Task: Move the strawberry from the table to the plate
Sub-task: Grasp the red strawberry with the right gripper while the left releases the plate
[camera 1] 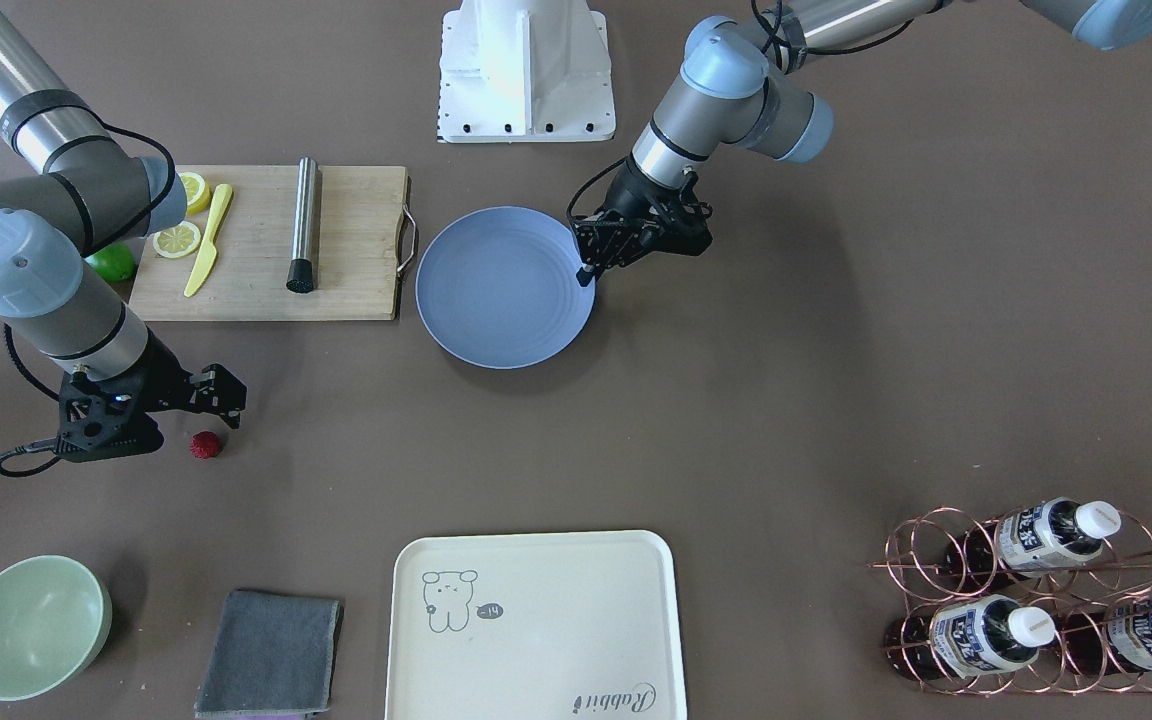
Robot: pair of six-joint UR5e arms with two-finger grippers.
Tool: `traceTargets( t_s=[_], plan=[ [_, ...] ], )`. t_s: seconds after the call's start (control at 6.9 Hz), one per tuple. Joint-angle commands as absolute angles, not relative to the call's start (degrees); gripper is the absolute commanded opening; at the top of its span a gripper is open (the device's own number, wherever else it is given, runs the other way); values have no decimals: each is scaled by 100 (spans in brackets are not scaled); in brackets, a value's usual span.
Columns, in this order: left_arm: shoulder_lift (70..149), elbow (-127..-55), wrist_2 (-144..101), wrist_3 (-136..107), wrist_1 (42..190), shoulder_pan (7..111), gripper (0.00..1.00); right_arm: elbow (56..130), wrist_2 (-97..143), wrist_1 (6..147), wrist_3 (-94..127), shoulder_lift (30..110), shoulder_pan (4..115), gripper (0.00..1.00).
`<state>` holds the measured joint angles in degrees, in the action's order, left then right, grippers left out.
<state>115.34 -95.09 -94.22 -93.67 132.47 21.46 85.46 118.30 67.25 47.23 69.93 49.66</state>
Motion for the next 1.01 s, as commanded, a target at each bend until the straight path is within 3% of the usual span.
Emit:
traceTargets(
  t_s=[0.0,0.14,0.29,0.43,0.87],
  plan=[
    [11522,-9457,-9422,-9360,13263,2145,0,8447,11734,6724,4720,6953,4922,100],
    [11522,-9448,-9422,-9326,13263,2145,29,8420,11733,6724,4720,6943,4922,100],
    [11505,-9448,-9404,-9316,13254,2153,90,8420,11733,6724,4720,6935,4922,99],
    [11487,-9448,-9282,-9316,13271,2153,98,8394,11716,6732,4728,6865,4922,99],
    [11496,-9466,-9264,-9316,13271,2162,98,8148,11707,6732,4720,6715,4939,97]
  ],
)
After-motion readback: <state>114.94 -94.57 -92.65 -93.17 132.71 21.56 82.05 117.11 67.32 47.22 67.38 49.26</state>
